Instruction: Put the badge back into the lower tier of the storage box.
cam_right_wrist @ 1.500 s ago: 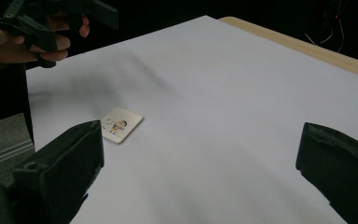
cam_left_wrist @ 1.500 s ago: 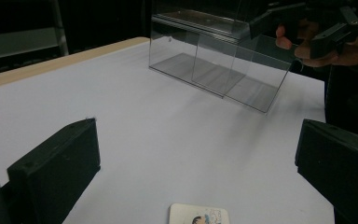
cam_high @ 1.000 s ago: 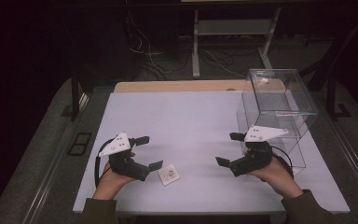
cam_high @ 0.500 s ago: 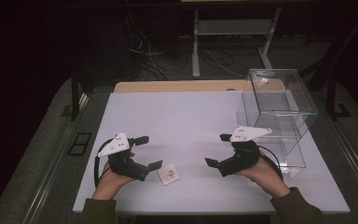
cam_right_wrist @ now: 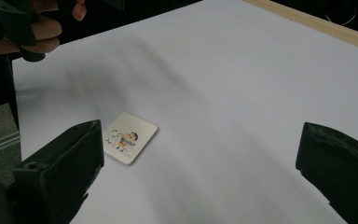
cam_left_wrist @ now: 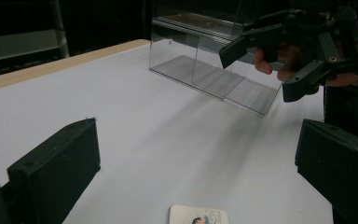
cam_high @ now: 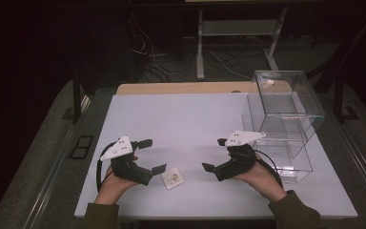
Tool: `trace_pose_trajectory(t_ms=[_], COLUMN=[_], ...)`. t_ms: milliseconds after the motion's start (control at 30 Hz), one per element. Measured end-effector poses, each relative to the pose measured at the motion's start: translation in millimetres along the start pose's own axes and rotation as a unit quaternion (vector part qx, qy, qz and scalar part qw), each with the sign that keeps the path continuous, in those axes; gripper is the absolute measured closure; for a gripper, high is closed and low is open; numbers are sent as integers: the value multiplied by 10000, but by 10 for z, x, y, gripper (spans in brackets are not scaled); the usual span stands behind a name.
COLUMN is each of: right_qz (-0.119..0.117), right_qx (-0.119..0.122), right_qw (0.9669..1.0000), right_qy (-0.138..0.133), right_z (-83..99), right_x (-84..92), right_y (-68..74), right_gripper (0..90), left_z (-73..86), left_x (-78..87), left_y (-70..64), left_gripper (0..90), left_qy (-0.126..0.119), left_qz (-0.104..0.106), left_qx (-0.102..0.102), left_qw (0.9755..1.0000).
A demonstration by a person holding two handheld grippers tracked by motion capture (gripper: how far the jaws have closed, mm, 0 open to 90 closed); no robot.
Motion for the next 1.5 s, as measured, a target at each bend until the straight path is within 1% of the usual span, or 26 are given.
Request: trace_pose_trajectory(t_ms=[167,200,233,333,400,500,533,567,667,700,933,967,1200,1400,1500], right_qz=[-39,-54,-43,-62,-76,-84,-101,-151,-189,-189,-246,-273,-353,-401,-453], right_qx=[-30,-29,-26,-30,-41,-60,-56,-22,-18,-7,-3,17,62,55,65], right_qw=[10000,10000,10000,10000,9999,9999,9998,9997,9996,9995,9992,9990,9983,9978,9975], right_qy=[35,39,29,43,99,129,147,190,193,241,329,358,458,526,537], right_z=[10,12,11,14,24,30,33,41,43,48,61,65,85,115,118], right_x=[-87,-103,-113,-162,-213,-244,-256,-280,-300,-325,-405,-437,-547,-657,-707], right_y=[18,23,28,48,68,78,83,97,114,129,187,216,300,374,422], right_gripper=[6,36,43,44,44,50,65,143,149,150,150,150,150,155,180], left_z=[5,5,4,1,4,2,3,2,-1,-1,-7,-8,-13,-20,-17], left_x=[-6,-6,-4,1,1,-1,1,2,3,2,5,5,16,28,30], left_y=[-5,-6,-5,-8,-11,-13,-12,-13,-15,-15,-18,-18,-2,10,20], left_gripper=[0,0,0,0,0,0,0,0,0,0,0,0,0,0,0], left_qy=[19,18,11,2,16,6,12,10,0,-2,-24,-32,-49,-71,-56], left_qz=[0,2,0,4,7,13,14,19,26,29,30,31,-10,-36,-63], left_qx=[-2,0,-4,-9,-18,-9,-14,-13,-8,-8,8,18,28,41,28], left_qw=[10000,10000,10000,10000,10000,10000,10000,10000,10000,10000,10000,10000,10000,10000,10000])
Point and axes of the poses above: each handheld gripper's, and its own axes: x roughly backward along the jaws, z roughly out of its underside, y roughly to its left, the point moved 7 cm from there along -x, roughly forward along the jaws, and after that the axes turned 12 degrees about x, right-handed, at the moved point
